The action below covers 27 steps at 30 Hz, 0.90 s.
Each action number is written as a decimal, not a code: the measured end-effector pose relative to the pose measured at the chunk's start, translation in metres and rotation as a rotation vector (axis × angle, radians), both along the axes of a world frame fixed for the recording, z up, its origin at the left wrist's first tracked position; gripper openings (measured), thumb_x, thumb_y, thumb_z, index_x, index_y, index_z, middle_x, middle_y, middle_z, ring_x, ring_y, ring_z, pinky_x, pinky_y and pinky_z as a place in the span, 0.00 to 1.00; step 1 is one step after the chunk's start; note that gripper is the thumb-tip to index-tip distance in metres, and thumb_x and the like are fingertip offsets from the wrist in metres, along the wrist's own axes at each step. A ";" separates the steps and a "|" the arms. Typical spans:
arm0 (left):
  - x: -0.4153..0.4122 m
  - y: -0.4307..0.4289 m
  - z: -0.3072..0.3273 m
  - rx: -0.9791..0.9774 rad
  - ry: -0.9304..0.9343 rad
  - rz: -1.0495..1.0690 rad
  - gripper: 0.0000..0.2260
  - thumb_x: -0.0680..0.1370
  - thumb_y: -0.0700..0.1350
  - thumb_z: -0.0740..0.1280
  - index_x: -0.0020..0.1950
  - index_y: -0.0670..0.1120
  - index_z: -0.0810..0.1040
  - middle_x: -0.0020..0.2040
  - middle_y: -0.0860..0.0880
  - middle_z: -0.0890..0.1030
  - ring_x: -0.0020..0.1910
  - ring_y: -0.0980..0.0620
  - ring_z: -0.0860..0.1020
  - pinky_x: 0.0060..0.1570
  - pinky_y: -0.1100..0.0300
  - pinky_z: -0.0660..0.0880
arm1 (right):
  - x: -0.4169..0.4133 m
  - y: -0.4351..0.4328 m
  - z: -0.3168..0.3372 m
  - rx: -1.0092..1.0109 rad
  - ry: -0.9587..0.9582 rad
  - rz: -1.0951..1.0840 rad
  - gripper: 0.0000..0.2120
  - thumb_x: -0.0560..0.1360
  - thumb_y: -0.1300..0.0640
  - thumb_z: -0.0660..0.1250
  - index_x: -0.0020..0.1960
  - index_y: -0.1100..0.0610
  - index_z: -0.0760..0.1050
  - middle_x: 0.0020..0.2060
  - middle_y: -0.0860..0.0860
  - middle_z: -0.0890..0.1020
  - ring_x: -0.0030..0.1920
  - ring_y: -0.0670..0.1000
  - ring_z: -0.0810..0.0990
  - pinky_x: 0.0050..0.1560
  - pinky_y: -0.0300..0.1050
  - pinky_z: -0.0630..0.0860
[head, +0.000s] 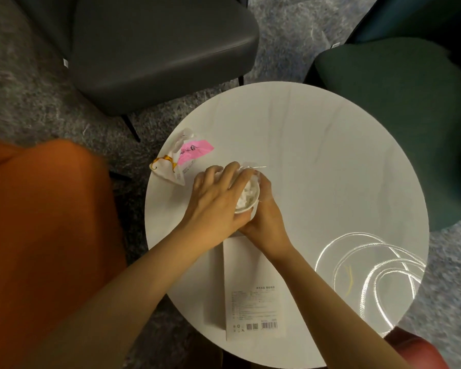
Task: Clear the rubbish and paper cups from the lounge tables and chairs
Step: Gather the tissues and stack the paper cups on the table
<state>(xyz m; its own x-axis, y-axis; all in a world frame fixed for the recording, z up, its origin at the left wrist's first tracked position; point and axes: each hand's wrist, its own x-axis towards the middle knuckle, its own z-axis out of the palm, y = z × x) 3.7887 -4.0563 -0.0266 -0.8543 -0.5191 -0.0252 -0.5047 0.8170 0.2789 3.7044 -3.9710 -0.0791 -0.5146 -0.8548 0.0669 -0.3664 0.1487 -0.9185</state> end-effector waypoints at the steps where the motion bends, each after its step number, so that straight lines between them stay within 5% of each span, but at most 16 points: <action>1: 0.000 -0.002 0.000 0.040 -0.015 -0.003 0.28 0.67 0.53 0.70 0.65 0.47 0.69 0.61 0.45 0.73 0.52 0.41 0.73 0.49 0.49 0.72 | 0.000 0.000 0.001 -0.003 -0.011 0.005 0.42 0.66 0.60 0.76 0.63 0.30 0.55 0.60 0.23 0.63 0.59 0.29 0.67 0.57 0.25 0.67; 10: -0.005 -0.002 -0.007 0.174 0.015 0.086 0.32 0.63 0.46 0.72 0.66 0.51 0.67 0.57 0.46 0.69 0.49 0.44 0.74 0.43 0.52 0.75 | -0.002 0.007 0.001 0.049 -0.095 0.040 0.45 0.63 0.64 0.78 0.61 0.28 0.57 0.56 0.25 0.69 0.56 0.32 0.72 0.50 0.23 0.68; 15: 0.020 -0.007 0.002 0.188 0.106 0.141 0.32 0.61 0.43 0.74 0.64 0.47 0.70 0.55 0.44 0.72 0.49 0.41 0.75 0.40 0.51 0.77 | 0.003 0.009 0.004 0.149 -0.099 0.116 0.42 0.67 0.57 0.76 0.69 0.44 0.52 0.63 0.35 0.64 0.61 0.35 0.68 0.60 0.28 0.66; 19: 0.059 -0.021 0.012 0.166 0.127 0.246 0.33 0.60 0.44 0.77 0.63 0.45 0.71 0.57 0.41 0.72 0.53 0.39 0.75 0.42 0.49 0.77 | 0.008 -0.011 0.012 0.265 0.023 0.150 0.43 0.66 0.57 0.75 0.72 0.50 0.53 0.68 0.49 0.67 0.65 0.45 0.68 0.64 0.36 0.66; 24: 0.100 -0.040 0.022 0.175 0.073 0.406 0.35 0.62 0.43 0.76 0.67 0.46 0.69 0.61 0.41 0.70 0.55 0.39 0.73 0.44 0.54 0.70 | 0.026 -0.065 0.009 0.290 0.272 0.180 0.39 0.67 0.50 0.74 0.71 0.55 0.60 0.69 0.54 0.68 0.65 0.55 0.69 0.66 0.50 0.66; 27: 0.111 -0.046 0.022 0.179 0.079 0.465 0.34 0.63 0.44 0.75 0.67 0.46 0.69 0.61 0.41 0.70 0.56 0.39 0.73 0.46 0.53 0.70 | 0.036 -0.099 -0.001 0.333 0.488 0.205 0.40 0.67 0.42 0.72 0.72 0.52 0.58 0.72 0.54 0.63 0.71 0.58 0.61 0.68 0.56 0.60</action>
